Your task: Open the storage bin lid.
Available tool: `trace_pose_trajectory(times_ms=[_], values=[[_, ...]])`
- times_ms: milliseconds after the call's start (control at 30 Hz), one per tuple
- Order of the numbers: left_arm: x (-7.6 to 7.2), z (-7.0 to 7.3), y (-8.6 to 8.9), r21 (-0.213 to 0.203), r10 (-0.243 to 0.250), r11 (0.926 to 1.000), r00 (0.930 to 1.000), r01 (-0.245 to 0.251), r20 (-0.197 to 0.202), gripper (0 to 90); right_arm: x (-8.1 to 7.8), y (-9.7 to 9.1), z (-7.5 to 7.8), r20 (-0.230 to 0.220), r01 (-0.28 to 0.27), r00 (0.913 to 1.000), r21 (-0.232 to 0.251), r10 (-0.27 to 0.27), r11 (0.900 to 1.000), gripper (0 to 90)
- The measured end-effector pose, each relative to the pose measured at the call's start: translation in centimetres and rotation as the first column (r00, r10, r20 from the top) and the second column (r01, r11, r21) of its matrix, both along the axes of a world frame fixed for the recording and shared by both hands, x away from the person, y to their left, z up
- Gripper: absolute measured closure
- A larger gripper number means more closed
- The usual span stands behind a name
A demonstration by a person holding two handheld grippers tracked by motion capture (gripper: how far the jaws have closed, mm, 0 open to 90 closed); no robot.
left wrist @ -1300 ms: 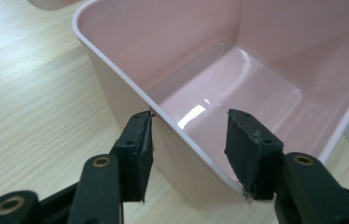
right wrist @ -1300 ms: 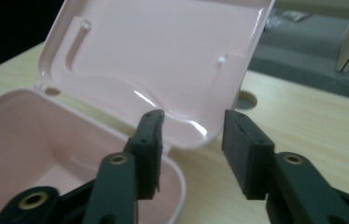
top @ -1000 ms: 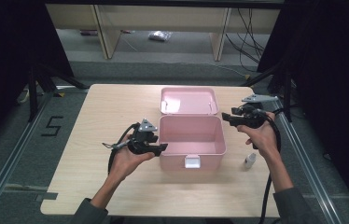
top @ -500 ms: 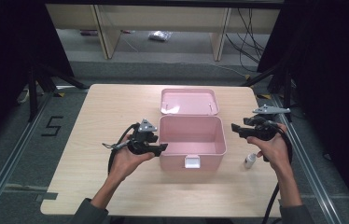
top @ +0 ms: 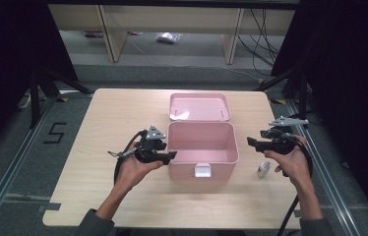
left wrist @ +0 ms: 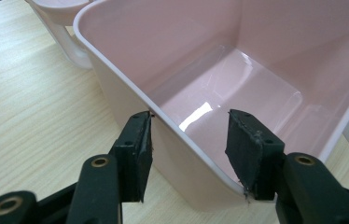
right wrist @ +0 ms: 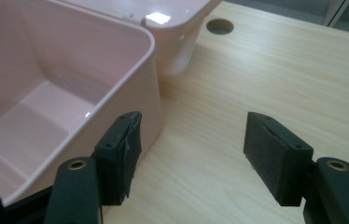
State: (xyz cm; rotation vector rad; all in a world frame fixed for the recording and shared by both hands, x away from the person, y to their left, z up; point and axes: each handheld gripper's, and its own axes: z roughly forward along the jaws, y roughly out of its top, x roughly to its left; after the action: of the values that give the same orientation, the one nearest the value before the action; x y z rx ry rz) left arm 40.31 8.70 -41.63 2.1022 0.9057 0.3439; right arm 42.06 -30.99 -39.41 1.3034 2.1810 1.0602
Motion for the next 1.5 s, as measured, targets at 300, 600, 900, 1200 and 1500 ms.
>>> trace_pose_trajectory(times_ms=[300,600,900,1200,1500], values=[[0.0,0.0,0.0,0.000,0.000,1.0000,1.0000,0.000,0.000,50.5,-1.4,-1.1,-0.7,-0.075,0.007,0.9971,-0.050,-0.011,0.9988,37.1],[0.0,0.0,0.1,0.002,-0.004,1.0000,1.0000,0.004,-0.003,50.3,-2.0,-1.8,-1.3,-0.134,-0.009,0.9910,-0.077,-0.001,0.9970,34.9],[0.1,0.0,0.1,0.013,-0.003,0.9999,0.9999,0.003,0.013,50.3,-2.4,-2.6,-1.9,-0.181,-0.038,0.9833,-0.122,0.015,0.9918,33.2],[0.0,0.0,0.0,0.003,-0.004,1.0000,1.0000,0.004,0.001,50.4,-2.4,-3.1,-2.8,-0.231,-0.076,0.9723,-0.167,0.036,0.9830,33.5],[-0.1,0.1,0.0,0.011,0.001,0.9999,1.0000,-0.001,0.002,50.4,-1.9,-2.7,-3.4,-0.297,-0.084,0.9549,-0.216,0.016,0.9729,35.1]])
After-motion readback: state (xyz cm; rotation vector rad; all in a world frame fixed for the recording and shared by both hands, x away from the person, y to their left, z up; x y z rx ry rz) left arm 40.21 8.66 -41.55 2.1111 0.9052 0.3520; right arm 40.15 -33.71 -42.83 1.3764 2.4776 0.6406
